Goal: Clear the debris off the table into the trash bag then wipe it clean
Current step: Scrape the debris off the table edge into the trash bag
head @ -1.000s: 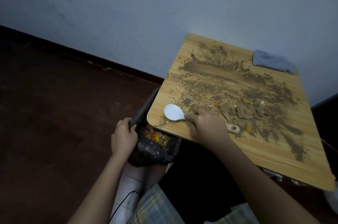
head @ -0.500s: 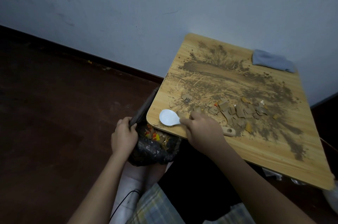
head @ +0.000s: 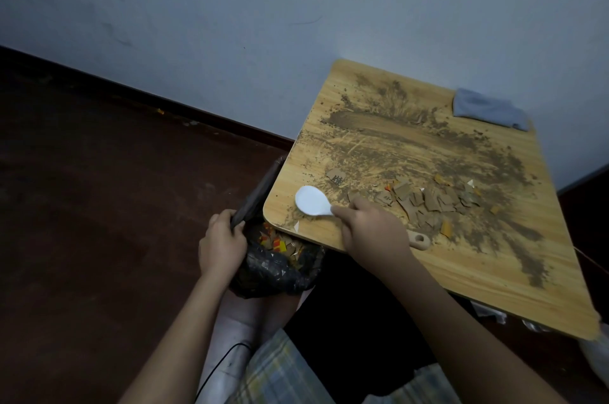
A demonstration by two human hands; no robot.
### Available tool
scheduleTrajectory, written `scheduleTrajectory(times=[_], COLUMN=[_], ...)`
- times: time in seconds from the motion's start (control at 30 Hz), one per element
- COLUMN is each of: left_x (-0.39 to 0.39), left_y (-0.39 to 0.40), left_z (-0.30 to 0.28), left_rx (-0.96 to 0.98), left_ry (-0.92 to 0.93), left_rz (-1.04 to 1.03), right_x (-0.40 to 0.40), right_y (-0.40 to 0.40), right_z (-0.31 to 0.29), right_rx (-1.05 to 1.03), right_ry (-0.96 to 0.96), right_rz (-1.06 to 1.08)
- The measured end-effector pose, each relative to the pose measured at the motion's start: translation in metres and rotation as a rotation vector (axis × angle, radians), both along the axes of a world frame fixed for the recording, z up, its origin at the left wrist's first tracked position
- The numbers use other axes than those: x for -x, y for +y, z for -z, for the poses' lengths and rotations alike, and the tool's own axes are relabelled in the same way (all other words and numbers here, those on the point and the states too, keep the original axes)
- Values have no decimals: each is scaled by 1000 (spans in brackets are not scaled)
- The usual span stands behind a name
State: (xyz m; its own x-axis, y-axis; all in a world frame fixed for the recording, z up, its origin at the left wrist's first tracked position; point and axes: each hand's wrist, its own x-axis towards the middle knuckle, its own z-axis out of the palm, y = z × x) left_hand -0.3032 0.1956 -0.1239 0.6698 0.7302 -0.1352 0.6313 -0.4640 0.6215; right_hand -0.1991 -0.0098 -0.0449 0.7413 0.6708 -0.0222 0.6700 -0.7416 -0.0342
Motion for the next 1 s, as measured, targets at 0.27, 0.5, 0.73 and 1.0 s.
scheduleTrajectory(times=[0.27,0.5,0.73,1.0], left_x=[-2,-3,-4,-5], left_y=[1,-2,-2,-3], left_z=[-1,-2,-3,-2], left_rx=[-4,15,13,20], left_ry=[-5,-2,-13,-6], left_rz=[-5,-9,-6,-2], right_x=[5,17,16,-25], right_y=[3,2,-2,-1], right_z=[6,5,3,4], right_rx=[35,37,7,-40], right_ry=[-12,19,39,-28], right_rz=[-57,-126,-140,80])
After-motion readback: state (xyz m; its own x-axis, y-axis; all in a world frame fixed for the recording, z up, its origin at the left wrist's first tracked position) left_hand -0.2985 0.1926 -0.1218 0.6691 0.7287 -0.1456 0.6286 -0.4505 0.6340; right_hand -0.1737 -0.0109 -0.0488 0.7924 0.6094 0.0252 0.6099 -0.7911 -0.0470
